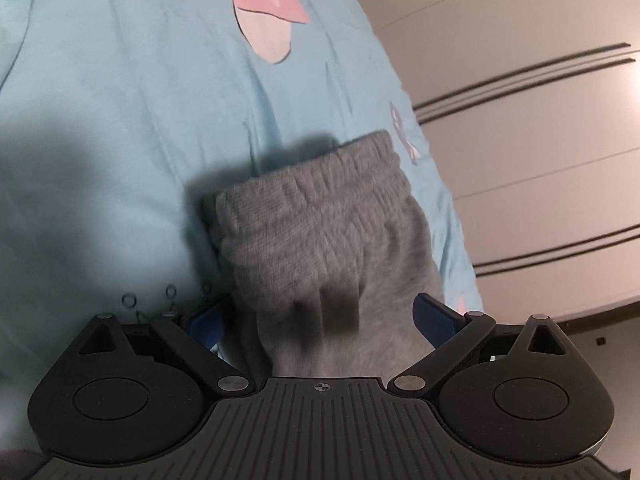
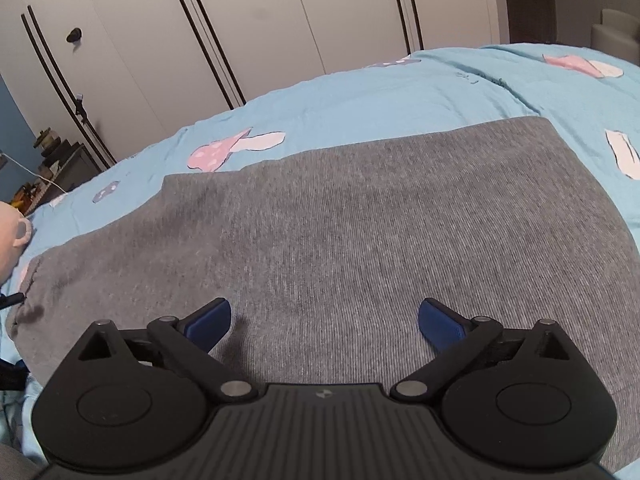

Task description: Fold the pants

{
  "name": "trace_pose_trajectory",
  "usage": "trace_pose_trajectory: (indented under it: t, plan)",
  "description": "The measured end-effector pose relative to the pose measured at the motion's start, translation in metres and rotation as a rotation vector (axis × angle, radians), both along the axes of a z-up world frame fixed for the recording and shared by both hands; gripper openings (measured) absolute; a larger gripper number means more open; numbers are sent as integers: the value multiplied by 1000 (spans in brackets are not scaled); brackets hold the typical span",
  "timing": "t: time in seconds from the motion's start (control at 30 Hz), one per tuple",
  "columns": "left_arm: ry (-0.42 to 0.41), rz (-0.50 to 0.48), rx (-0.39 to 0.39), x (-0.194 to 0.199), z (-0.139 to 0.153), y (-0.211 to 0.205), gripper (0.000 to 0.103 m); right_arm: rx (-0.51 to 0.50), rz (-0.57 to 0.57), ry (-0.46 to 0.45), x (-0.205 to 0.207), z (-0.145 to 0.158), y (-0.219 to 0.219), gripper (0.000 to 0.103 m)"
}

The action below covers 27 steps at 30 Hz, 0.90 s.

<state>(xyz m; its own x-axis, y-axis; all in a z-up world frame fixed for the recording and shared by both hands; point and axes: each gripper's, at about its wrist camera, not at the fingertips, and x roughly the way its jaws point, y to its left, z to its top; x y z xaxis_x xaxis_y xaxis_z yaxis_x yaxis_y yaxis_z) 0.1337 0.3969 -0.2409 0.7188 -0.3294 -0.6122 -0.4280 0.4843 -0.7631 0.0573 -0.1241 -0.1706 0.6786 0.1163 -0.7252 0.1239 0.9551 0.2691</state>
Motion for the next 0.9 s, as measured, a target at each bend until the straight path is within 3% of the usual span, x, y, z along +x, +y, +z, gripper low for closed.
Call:
trace_pose_trajectory:
  t: [0.13, 0.3, 0.47, 0.53, 0.63, 0.73, 0.83, 0.9]
  plan:
    - [33, -13, -2, 10, 1, 2, 100, -34, 11, 3, 4, -2, 3, 100]
    - [-12, -28, -35, 2, -6, 10, 100, -32, 11, 1, 5, -2, 2, 101]
    - [-11, 36, -76, 3, -8, 21, 99, -25, 10, -4, 5, -2, 0, 101]
    - [-8, 38, -32, 6, -3, 17, 98, -36, 15, -5, 6, -2, 1, 101]
    - [-21, -27, 114, 13, 9, -1, 92, -58, 22, -7, 7, -3, 3, 101]
    - [-69, -79, 259, 12, 15, -15, 78, -54, 18, -11, 7, -2, 3, 101]
    - [-157, -45, 241, 1, 14, -11, 69, -29, 3, -21, 7, -2, -1, 101]
    - [-206, -41, 265, 1, 17, -14, 69, -16, -4, -27, 7, -2, -3, 101]
